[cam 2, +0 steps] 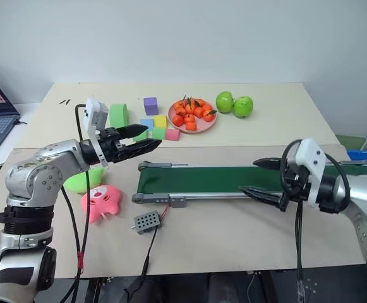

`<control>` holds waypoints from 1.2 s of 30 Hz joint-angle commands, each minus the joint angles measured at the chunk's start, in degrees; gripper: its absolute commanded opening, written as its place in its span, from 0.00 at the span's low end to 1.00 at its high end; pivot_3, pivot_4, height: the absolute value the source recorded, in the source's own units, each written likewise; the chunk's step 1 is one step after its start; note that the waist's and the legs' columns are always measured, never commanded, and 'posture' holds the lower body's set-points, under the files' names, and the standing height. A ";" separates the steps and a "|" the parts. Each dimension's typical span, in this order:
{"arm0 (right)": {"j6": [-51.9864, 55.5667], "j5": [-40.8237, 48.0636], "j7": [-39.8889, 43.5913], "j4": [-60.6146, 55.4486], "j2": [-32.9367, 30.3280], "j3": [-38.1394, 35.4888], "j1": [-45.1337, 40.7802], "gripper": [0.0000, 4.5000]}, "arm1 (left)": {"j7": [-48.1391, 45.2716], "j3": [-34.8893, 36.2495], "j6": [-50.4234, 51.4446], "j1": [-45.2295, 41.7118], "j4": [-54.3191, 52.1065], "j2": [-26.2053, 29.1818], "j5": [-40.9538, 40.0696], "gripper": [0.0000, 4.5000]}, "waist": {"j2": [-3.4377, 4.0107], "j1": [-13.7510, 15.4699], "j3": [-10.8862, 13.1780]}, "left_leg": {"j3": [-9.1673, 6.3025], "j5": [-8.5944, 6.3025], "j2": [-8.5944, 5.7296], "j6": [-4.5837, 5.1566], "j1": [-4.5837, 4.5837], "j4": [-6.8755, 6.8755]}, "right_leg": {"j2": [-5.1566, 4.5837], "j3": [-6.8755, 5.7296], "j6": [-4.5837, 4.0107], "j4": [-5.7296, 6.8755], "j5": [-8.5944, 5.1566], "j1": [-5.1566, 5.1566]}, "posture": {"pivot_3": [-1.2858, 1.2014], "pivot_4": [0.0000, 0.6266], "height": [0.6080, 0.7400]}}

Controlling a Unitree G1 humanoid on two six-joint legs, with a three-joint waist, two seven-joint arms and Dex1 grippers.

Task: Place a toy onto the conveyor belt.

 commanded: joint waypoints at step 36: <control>-5.23 -1.91 -2.40 -0.60 4.37 6.63 -1.01 1.00 | -12.55 20.49 -16.07 30.14 3.73 12.00 1.38 1.00 | 0.03 0.18 -0.01 | -0.15 -0.03 0.07 0.03 0.90 -0.59 | 0.02 -0.02 -0.01 -0.86 0.00 0.85 | 0.52 0.24 0.99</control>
